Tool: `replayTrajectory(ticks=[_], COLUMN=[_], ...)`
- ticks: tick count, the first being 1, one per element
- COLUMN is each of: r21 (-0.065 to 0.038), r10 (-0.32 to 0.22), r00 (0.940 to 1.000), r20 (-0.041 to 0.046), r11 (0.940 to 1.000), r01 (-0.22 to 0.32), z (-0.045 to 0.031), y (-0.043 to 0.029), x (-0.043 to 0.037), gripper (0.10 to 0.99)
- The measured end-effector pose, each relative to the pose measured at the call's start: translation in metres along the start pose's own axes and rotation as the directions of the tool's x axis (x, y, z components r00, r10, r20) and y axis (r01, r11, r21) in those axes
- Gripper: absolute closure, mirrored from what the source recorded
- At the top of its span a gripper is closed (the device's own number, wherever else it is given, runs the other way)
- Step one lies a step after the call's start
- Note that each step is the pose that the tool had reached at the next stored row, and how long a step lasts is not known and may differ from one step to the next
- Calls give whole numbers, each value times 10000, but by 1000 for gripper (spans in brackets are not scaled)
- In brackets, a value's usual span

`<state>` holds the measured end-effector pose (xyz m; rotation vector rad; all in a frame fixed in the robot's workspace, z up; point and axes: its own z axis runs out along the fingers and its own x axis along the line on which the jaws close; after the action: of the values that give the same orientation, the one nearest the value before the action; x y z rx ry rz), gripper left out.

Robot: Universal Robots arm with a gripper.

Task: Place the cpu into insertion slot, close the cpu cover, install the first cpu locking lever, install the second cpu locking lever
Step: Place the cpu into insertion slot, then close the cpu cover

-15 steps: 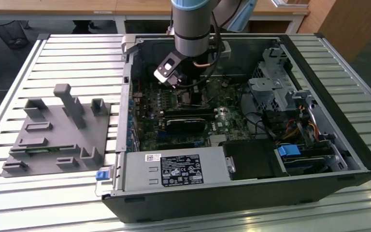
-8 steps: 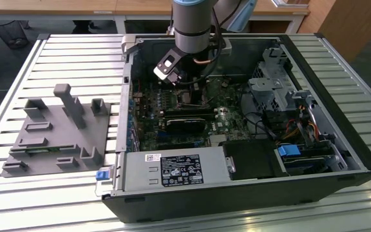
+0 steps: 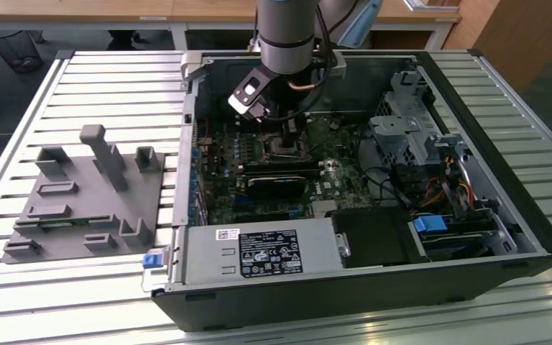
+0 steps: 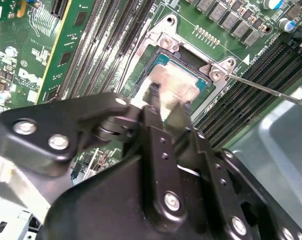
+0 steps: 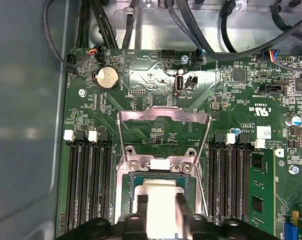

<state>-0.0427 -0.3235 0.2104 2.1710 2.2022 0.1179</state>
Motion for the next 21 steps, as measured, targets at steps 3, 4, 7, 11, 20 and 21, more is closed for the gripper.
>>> replayTrajectory(ticks=[3, 4, 7, 11, 20, 21], r21=[2, 2, 3, 2, 3, 4], r10=[0, 0, 0, 0, 0, 0], r00=[10000, 10000, 10000, 10000, 10000, 10000], r20=[0, -1, 0, -1, 0, 1], r11=[10000, 10000, 10000, 10000, 10000, 10000], r01=[0, 0, 0, 0, 0, 0], z=[-9, -11, -17, -26, -42, -45], y=[1, 1, 1, 2, 4, 4], x=[0, 0, 0, 1, 1, 1], gripper=[847, 910, 965, 980, 980, 980])
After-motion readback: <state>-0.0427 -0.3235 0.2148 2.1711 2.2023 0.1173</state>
